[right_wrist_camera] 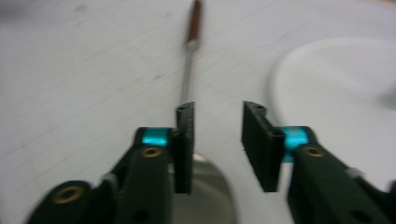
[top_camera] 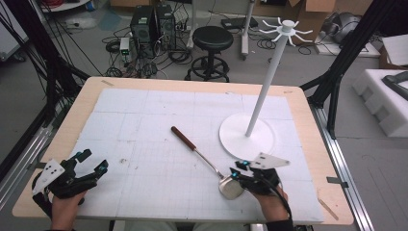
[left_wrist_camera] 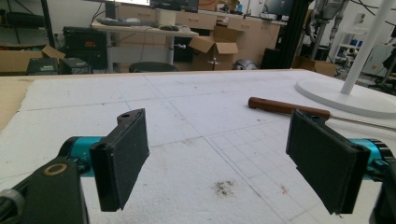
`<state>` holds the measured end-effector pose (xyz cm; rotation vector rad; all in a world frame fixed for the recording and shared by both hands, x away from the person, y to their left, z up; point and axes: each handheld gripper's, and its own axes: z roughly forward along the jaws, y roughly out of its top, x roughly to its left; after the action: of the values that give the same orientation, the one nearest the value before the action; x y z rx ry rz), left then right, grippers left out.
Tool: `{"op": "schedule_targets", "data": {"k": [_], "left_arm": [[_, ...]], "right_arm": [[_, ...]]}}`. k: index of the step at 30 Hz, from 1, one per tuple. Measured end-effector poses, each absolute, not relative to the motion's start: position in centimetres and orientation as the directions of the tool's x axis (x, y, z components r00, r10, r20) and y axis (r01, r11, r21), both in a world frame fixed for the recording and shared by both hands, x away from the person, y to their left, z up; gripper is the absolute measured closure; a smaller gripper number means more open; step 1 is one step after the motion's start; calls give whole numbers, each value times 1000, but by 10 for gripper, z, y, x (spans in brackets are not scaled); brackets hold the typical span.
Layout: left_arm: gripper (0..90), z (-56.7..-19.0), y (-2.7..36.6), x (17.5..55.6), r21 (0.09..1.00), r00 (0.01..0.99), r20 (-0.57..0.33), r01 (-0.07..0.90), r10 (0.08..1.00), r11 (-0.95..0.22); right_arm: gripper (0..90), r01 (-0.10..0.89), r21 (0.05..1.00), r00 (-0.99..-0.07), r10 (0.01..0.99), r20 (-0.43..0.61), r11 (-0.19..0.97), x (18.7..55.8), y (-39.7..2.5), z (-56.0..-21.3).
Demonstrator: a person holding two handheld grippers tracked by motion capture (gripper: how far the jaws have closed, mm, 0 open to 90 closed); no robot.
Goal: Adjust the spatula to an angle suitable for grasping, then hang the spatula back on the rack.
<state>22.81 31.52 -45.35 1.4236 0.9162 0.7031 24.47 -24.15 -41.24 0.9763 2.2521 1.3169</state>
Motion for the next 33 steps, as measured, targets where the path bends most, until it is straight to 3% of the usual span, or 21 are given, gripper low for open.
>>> {"op": "schedule_targets", "data": {"k": [1, 2, 4, 5, 6, 7, 9, 33], "left_arm": [[212, -454, 315, 228, 991, 500, -107, 118, 859, 55], [213, -454, 315, 228, 991, 500, -107, 118, 859, 55], [213, -454, 315, 228, 992, 500, -106, 118, 860, 54], [213, -454, 315, 228, 991, 500, -108, 118, 860, 56], [212, -453, 315, 228, 991, 499, -108, 120, 860, 55], [212, -453, 315, 228, 991, 499, -108, 120, 860, 55], [213, -453, 315, 228, 991, 500, -108, 121, 859, 55], [221, -453, 315, 229, 990, 495, -112, 131, 862, 54]], "right_arm": [[457, 354, 910, -643, 763, 70, 214, 238, -264, -411], [457, 354, 910, -643, 763, 70, 214, 238, -264, -411], [349, 320, 941, -586, 804, 103, 112, 230, -289, -412], [349, 320, 941, -586, 804, 103, 112, 230, -289, -412], [262, 299, 952, -547, 830, 108, 72, 226, -300, -413], [262, 299, 952, -547, 830, 108, 72, 226, -300, -413], [179, 273, 962, -504, 856, 118, 28, 223, -310, -412], [164, 262, 964, -485, 870, 87, 50, 227, -306, -415]]}}
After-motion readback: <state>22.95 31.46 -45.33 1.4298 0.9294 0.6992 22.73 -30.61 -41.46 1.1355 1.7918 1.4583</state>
